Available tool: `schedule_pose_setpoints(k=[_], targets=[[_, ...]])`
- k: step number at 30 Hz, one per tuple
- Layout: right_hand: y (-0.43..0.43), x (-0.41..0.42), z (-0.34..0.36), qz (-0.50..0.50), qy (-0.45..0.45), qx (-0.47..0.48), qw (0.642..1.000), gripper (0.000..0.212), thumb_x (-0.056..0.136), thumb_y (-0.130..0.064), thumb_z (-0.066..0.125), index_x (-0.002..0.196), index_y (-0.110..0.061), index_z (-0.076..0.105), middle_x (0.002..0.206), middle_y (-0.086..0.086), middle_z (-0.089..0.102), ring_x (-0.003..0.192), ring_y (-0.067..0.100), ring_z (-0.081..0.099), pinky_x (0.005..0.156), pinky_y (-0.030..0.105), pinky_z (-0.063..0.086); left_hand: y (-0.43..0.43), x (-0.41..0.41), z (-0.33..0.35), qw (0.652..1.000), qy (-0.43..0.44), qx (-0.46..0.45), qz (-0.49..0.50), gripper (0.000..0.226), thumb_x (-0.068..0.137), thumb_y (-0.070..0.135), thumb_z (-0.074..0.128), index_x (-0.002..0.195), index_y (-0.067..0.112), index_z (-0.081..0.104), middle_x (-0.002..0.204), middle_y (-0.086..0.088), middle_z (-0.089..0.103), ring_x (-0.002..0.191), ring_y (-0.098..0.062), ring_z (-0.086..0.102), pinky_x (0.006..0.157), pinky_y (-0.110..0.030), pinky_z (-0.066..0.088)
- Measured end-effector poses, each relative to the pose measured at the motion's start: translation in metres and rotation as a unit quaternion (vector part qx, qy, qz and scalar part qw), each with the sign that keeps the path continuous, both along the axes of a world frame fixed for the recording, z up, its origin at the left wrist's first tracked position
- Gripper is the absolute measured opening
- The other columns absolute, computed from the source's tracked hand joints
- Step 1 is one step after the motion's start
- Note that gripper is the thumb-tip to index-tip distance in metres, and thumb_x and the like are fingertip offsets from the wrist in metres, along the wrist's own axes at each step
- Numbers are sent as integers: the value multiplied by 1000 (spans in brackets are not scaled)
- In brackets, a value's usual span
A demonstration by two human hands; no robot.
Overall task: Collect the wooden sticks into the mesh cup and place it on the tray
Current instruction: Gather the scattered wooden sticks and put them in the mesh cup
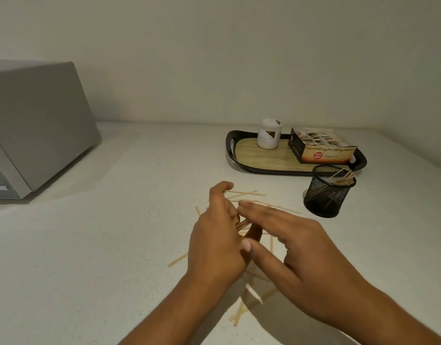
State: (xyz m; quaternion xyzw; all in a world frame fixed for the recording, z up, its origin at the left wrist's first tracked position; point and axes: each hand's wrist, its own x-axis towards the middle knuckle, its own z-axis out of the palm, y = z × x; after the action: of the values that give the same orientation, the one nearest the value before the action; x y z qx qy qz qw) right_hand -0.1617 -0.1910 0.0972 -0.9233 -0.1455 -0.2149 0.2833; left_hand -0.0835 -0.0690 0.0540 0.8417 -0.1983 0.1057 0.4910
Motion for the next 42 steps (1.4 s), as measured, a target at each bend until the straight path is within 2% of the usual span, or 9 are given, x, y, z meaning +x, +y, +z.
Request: schedule_pose_setpoints(k=[4,9,16,22,27,31,35,39,42], targets=[[-4,3,3,-24,-10,77,997,21,87,-28,72,108,-29,76,96,-21,71,89,-3,66,70,8,51,2,-2,1,995,-53,75,-37,118,71,28,86,137,55,-7,97,29,41,73,-9,65,69,-22,56],[-12,5,3,-44,47,97,993,19,80,-12,78,86,-30,80,81,-20,71,82,-1,68,65,9,52,0,-5,0,990,-47,88,-95,121,76,25,80,134,64,-19,112,24,46,71,-10,63,72,-27,57],[-59,3,20,-116,94,169,974,25,78,-6,79,77,-31,79,83,-16,75,74,5,71,66,22,60,2,10,-13,995,-32,77,-54,112,70,45,83,145,54,1,149,21,43,127,-4,51,99,-32,49],[-137,17,52,-301,-16,104,948,19,76,-9,79,73,-28,77,69,-9,71,57,-6,61,49,4,41,7,18,-29,994,4,102,-44,97,70,54,79,146,45,20,149,22,42,122,5,45,96,-22,39],[-184,46,63,-377,-25,50,925,19,77,-6,76,75,-24,75,64,-11,65,54,4,57,49,15,40,4,21,-29,992,14,122,-42,87,71,55,78,143,40,31,138,22,51,121,-3,53,98,-32,47],[-201,83,50,-365,21,-8,931,14,74,-4,73,76,-18,76,62,-8,63,53,6,53,45,11,37,3,25,-26,992,13,118,-40,77,74,56,74,140,38,38,133,21,56,120,-4,54,98,-33,49],[-205,103,32,-310,178,-97,929,13,78,-30,80,88,-21,77,88,0,70,78,13,60,63,25,45,10,28,-24,991,18,123,-43,71,75,58,72,137,37,44,127,21,59,119,-5,56,98,-39,51],[-198,101,37,-342,14,24,939,6,80,-31,75,82,-26,74,82,-4,73,77,12,67,66,24,51,28,38,-28,992,17,125,-26,56,79,50,72,130,36,53,121,20,62,112,-4,58,93,-36,53],[-165,93,26,-306,-11,23,952,6,82,-28,74,77,-30,71,75,-14,70,71,2,65,59,16,45,40,47,-33,984,27,169,-52,43,87,37,67,128,37,57,127,17,62,112,-4,58,93,-28,50]])
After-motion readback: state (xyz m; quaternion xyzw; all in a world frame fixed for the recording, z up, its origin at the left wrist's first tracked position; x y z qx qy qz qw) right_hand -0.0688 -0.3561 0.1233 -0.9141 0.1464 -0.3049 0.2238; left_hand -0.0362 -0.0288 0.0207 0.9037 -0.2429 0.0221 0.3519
